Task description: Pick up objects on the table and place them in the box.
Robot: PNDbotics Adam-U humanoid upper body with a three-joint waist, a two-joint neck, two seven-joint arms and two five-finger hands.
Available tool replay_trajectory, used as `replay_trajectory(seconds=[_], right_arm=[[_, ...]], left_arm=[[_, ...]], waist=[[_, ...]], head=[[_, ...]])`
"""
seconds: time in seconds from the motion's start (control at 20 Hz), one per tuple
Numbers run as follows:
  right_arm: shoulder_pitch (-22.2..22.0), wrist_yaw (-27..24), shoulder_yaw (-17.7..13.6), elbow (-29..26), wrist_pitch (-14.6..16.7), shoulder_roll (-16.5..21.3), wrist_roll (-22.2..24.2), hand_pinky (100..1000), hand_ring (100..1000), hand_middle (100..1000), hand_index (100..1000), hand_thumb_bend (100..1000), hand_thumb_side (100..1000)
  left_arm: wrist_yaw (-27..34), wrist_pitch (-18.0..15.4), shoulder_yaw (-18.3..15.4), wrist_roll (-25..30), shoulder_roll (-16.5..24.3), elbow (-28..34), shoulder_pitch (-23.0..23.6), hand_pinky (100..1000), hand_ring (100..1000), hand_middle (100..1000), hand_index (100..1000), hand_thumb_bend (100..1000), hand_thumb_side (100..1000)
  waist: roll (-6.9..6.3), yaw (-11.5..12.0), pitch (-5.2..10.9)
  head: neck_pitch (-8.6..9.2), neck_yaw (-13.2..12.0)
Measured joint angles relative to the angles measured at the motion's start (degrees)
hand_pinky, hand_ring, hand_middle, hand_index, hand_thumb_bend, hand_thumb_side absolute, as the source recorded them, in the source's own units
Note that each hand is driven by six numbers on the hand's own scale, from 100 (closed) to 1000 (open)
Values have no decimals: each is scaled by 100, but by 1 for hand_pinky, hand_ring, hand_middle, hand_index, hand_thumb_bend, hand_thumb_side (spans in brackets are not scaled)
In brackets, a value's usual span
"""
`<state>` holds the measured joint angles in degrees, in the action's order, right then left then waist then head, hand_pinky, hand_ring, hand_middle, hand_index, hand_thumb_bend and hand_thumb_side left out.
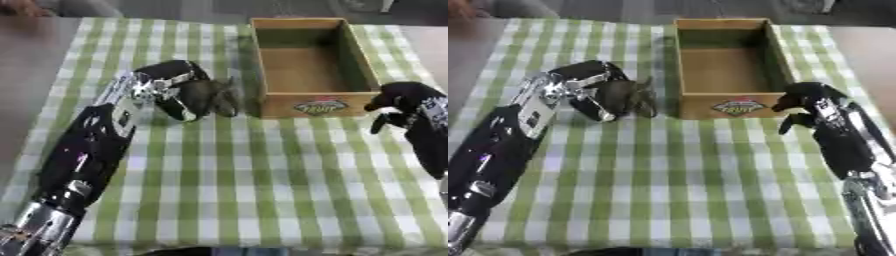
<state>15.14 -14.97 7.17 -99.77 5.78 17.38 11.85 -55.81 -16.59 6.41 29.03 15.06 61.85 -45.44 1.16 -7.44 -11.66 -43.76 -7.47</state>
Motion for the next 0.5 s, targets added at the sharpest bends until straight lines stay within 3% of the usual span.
replay_trajectory(seconds=[0.15,0.35,0.5], right_arm=[[0,1,0,9,0,0,0,402,638,579,717,100,718],[0,7,0,10,0,-1,0,402,638,579,717,100,717],[0,10,0,11,0,-1,0,402,638,579,717,100,716]], left_arm=[[-57,-6,-15,-53,0,-29,0,510,523,555,758,290,125],[-111,-8,-32,-121,0,-60,4,438,441,474,724,135,154],[-115,24,-35,-196,-1,-63,17,404,406,440,694,100,175]], waist=[[-1,1,0],[-1,3,0],[-1,5,1]], head=[[0,1],[0,5],[0,7]])
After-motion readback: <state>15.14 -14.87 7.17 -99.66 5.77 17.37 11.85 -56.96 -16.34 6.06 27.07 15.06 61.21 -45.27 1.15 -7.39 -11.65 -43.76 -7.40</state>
